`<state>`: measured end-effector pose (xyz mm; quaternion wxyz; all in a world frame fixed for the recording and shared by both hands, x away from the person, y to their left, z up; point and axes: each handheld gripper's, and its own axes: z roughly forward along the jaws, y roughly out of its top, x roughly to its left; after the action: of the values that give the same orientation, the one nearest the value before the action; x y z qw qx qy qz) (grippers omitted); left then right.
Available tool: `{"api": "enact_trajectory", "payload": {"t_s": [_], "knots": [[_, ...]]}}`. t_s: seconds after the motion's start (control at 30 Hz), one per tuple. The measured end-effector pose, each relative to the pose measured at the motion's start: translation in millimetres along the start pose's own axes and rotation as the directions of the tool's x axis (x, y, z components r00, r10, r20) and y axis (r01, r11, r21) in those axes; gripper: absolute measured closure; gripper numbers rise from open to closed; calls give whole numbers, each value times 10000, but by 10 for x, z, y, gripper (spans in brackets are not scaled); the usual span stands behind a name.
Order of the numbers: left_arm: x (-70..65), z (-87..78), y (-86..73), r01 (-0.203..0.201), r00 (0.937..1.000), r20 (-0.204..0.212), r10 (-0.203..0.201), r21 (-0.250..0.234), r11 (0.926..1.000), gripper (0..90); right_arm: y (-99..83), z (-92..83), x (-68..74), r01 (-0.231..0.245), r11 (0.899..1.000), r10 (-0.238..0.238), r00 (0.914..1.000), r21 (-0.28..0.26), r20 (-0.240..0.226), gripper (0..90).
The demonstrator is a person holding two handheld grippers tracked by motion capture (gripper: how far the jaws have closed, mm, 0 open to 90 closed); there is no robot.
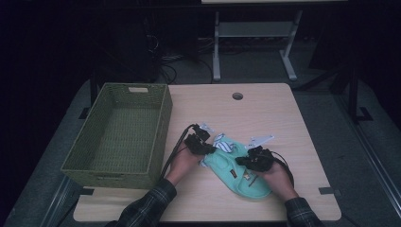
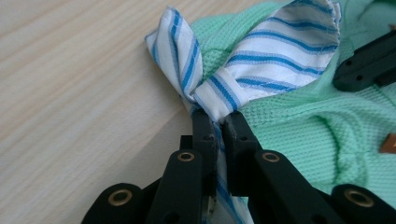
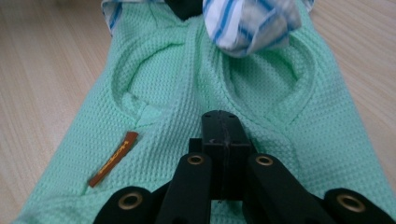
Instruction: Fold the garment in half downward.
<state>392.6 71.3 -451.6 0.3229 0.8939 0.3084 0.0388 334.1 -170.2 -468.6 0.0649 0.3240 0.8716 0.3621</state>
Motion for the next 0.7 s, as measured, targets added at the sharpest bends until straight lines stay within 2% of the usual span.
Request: {"api": "enact_trajectory", "payload": {"t_s": [0.1, 0.13, 0.3, 0.5, 0.6, 0.63, 0.7], "knots": [[7, -81, 28, 164, 9998, 144, -161, -243, 9996, 848, 11, 9, 3, 46, 10000, -46, 10000, 8, -37, 900], [-1, -105, 38, 299, 9994, 186, -291, -459, 9985, 848, 13, 11, -4, 150, 9999, -150, 9999, -5, 1, 900], [-12, -253, 87, 239, 9993, 289, -216, -832, 9962, 848, 49, 43, 11, 90, 10000, -90, 10000, 1, -26, 900], [-16, -432, 144, 401, 9982, 489, -333, -1439, 9888, 849, 143, 141, 37, 222, 9997, -222, 9997, -41, -106, 900], [-18, -517, 166, 304, 9985, 506, -224, -1647, 9859, 849, 205, 205, 57, 254, 9997, -255, 9996, -73, -149, 900], [-26, -534, 172, 405, 9979, 567, -309, -1777, 9833, 849, 224, 230, 60, 324, 9994, -326, 9994, -129, -139, 900], [-33, -561, 179, 311, 9984, 516, -222, -1791, 9833, 849, 264, 272, 75, 345, 9993, -348, 9992, -161, -172, 900]]}}
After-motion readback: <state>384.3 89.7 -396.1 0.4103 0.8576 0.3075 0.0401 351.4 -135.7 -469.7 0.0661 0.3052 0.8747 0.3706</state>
